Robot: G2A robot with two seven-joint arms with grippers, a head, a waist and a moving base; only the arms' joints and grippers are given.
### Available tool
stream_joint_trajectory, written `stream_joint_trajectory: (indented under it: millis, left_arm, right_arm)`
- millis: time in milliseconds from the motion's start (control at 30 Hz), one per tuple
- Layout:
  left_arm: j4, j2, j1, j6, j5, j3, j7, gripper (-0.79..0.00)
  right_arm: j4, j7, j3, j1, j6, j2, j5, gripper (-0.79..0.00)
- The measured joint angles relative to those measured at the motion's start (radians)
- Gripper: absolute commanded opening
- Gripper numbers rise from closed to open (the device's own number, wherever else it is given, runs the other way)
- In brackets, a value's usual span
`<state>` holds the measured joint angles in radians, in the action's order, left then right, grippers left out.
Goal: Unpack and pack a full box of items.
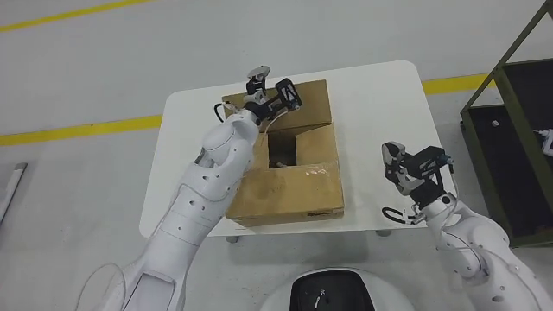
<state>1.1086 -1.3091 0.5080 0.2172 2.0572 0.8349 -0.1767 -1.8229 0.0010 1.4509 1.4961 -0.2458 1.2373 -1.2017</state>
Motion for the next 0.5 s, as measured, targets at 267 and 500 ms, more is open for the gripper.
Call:
stream_joint_trajectory:
  millis: [267, 500]
  left_arm:
    - [-0.045, -0.014, -0.002, -0.008, 0.005, 0.0, 0.006, 0.0]
    - [0.0, -0.017, 0.015, -0.005, -0.084, 0.055, 0.025, 0.0]
  right_arm:
    - [0.005, 0.004, 0.0, -0.006, -0.002, -0.001, 0.001, -0.785]
    - [0.009, -0.005, 0.002, -0.009, -0.014, 0.002, 0.08, -0.785]
